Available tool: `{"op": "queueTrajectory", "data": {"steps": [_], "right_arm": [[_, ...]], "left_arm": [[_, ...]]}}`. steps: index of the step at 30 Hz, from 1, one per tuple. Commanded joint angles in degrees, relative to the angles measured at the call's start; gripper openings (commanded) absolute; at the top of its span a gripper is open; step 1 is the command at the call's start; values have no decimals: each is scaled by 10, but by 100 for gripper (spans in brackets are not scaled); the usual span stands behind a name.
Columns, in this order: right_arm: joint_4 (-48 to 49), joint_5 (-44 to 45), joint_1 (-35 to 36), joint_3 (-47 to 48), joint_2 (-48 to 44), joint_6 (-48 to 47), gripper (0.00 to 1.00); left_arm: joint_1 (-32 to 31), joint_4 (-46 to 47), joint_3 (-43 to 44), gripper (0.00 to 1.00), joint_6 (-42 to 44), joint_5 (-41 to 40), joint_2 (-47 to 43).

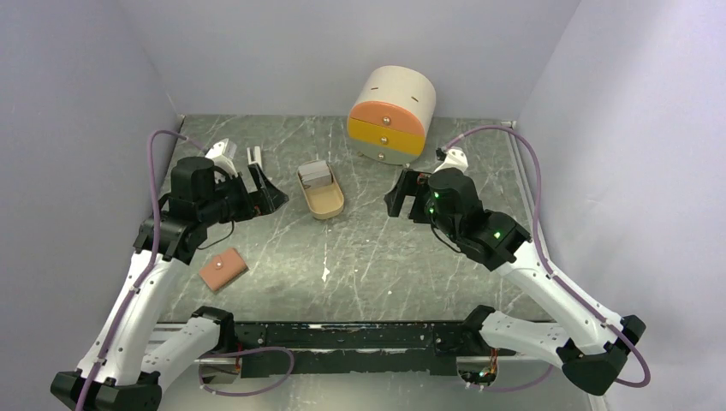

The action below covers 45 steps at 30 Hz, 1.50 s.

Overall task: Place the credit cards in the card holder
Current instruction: Move the card holder to the center of the board.

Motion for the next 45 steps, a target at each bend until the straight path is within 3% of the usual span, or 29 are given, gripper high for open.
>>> {"op": "queueTrajectory", "data": {"steps": [1,8,12,17,19,25,33,40,45], "right_arm": [[-9,29,4,6,-3,6,99],[-8,26,3,6,1,5,100],[-5,25,4,11,7,0,100],[-8,33,3,22,14,-4,100],[-9,32,3,21,12,-4,100],[-1,30,4,8,1,-8,100],[15,15,3,-7,-12,-9,100],[19,16,3,-9,-11,-19,100],[8,24,3,7,-3,-21,100]], "left_arm": [[-4,-8,3,100,-5,-3,2],[-4,-15,7,100,-20,-43,21],[-4,-45,26,100,-53,-128,48],[-3,-142,45,92,-148,-294,114],[5,-174,45,89,-179,-324,141],[81,-185,-14,83,-259,-314,164],[170,-192,-98,89,-357,-364,171],[210,-111,-155,92,-337,-367,191],[210,-114,-150,86,-327,-345,256]]}}
